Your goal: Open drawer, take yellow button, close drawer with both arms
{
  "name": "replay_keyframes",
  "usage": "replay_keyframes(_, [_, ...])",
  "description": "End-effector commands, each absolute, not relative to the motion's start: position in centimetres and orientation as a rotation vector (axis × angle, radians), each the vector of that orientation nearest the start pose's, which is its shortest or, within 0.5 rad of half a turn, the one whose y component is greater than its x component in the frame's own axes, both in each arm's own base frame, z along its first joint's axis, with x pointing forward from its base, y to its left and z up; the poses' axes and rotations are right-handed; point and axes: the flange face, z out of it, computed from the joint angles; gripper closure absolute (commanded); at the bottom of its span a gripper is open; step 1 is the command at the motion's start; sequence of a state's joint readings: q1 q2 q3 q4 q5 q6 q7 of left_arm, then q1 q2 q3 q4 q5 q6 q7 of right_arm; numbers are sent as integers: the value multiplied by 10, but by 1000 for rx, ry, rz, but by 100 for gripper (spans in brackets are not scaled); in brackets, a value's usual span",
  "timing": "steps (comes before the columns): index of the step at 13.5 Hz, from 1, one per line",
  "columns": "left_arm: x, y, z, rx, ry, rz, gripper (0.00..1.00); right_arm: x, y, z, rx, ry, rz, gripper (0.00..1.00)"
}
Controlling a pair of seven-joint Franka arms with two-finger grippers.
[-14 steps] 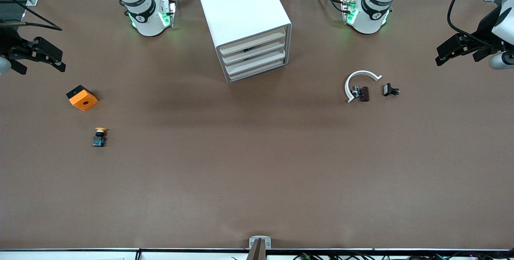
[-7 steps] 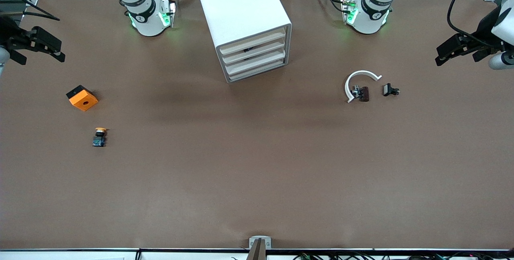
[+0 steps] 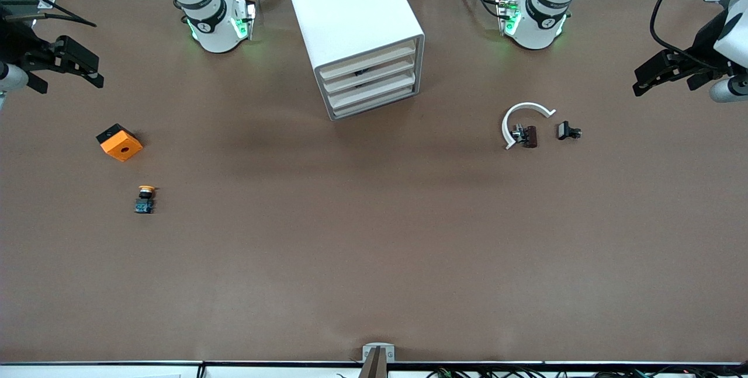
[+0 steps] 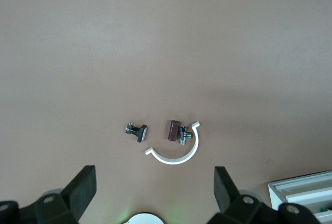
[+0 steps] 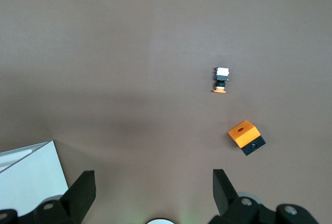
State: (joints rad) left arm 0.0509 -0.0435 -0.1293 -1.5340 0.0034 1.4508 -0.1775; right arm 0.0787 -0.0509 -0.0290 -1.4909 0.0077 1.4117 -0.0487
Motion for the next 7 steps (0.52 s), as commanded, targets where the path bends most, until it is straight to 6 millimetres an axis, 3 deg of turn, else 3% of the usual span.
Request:
replay_keyframes(1, [525, -41, 655, -3128, -116, 69, 0, 520, 30, 682, -3108, -162, 27, 0])
replay_keyframes(3, [525, -40, 658, -3129, -120, 62, 0, 522, 42, 680, -3109, -199, 27, 0])
replay_keyframes(7, [526, -41, 659, -3128, -116, 57, 0, 524, 43, 679, -3109, -206, 15, 0])
